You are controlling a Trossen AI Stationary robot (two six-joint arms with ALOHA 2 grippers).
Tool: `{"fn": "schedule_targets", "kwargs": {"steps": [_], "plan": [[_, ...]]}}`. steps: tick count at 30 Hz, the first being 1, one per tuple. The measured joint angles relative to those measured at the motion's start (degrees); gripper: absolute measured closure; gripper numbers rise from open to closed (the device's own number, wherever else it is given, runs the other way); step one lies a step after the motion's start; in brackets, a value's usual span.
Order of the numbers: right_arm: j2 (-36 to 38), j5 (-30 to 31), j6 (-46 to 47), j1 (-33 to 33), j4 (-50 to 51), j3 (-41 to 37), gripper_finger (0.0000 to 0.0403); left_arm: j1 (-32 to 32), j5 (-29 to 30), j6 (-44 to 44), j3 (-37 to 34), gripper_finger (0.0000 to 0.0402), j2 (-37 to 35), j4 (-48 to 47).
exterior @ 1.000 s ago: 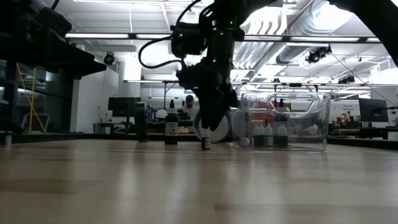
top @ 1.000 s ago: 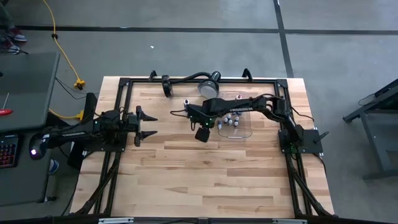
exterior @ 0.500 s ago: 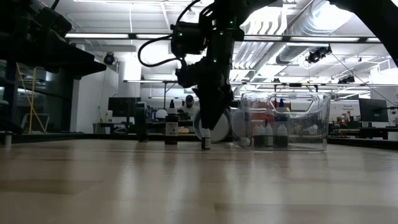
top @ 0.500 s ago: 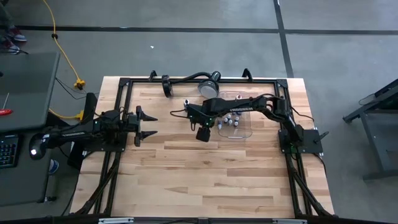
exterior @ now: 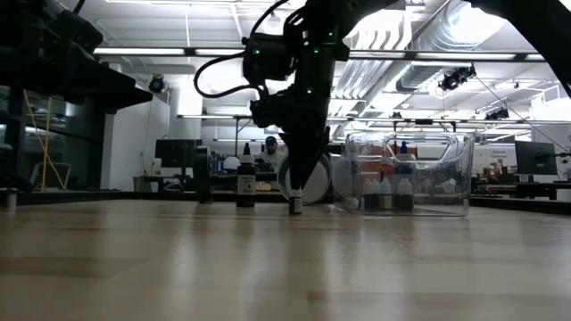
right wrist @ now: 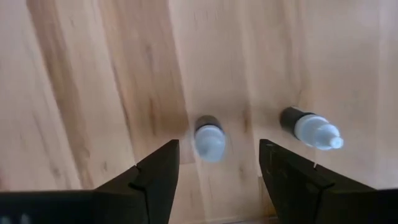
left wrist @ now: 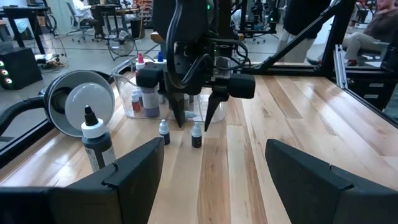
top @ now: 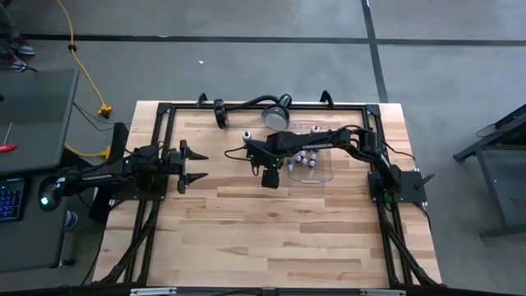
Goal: Pick & Place food coloring
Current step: Put the small black food coloring bottle into the transparent bin
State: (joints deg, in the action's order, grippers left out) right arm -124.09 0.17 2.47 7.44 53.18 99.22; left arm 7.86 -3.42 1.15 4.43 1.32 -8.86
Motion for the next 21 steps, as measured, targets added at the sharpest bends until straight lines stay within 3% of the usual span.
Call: {"fn": "schedule_targets", "kwargs": {"steps": [21], "plan": [[0.0, 0.1, -1.1, -0.4, -2.6, -0.8, 0.0197, 0.0, 0.0, 0.0, 0.0, 0.0124, 0.0, 0.0]]}}
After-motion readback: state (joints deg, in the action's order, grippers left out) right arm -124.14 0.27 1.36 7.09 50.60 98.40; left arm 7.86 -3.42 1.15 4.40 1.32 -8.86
